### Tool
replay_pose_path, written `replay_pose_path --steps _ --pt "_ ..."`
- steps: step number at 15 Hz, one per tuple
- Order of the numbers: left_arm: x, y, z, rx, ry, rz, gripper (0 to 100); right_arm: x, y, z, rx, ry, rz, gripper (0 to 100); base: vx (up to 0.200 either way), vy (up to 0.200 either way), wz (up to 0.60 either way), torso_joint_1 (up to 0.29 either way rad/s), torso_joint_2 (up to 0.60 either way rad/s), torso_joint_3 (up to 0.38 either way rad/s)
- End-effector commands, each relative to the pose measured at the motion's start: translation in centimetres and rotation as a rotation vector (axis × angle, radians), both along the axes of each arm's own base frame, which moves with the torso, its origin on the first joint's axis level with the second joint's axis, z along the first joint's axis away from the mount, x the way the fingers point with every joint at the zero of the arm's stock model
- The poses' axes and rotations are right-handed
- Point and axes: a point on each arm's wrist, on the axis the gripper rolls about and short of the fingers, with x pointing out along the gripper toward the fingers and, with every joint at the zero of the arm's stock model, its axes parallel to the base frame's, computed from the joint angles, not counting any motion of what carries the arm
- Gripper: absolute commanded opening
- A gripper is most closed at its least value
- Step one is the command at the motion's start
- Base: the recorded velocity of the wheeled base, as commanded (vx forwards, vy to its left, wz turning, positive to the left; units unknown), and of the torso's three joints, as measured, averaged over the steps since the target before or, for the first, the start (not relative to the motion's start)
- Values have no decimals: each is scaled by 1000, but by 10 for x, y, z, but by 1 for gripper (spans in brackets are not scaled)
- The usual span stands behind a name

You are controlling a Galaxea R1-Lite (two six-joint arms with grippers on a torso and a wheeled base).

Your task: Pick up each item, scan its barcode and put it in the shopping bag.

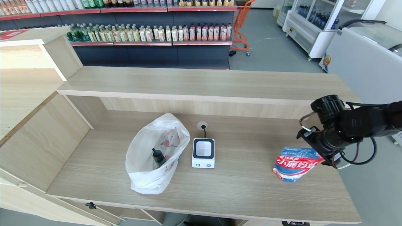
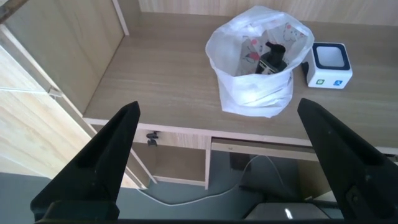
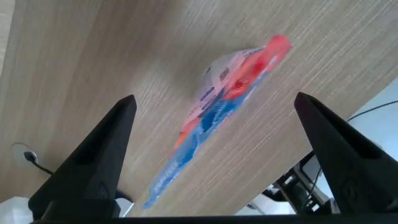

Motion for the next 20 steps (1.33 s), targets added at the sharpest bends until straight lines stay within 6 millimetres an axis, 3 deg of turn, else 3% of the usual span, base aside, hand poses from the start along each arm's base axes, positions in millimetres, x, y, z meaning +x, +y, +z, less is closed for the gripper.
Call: replay_pose_path --steps 1,6,7,12,15,18,20 --pt "0 0 0 0 0 0 100 26 26 -45 -40 54 43 100 0 0 0 0 0 0" --pt "0 0 0 0 0 0 100 42 50 -80 -97 105 102 100 0 0 0 0 0 0" --pt "0 0 0 0 0 0 100 44 52 -83 -128 106 115 0 0 0 0 0 0 0" --pt "0 0 0 0 0 0 100 48 54 -93 -256 131 218 0 0 0 0 0 0 0" --pt "0 0 0 0 0 0 100 51 57 -88 -299 71 258 0 0 0 0 0 0 0" --pt "0 0 0 0 0 0 100 30 68 -45 -310 -65 433 0 0 0 0 0 0 0" --pt "0 0 0 0 0 0 100 -11 64 2 -242 -205 750 0 0 0 0 0 0 0"
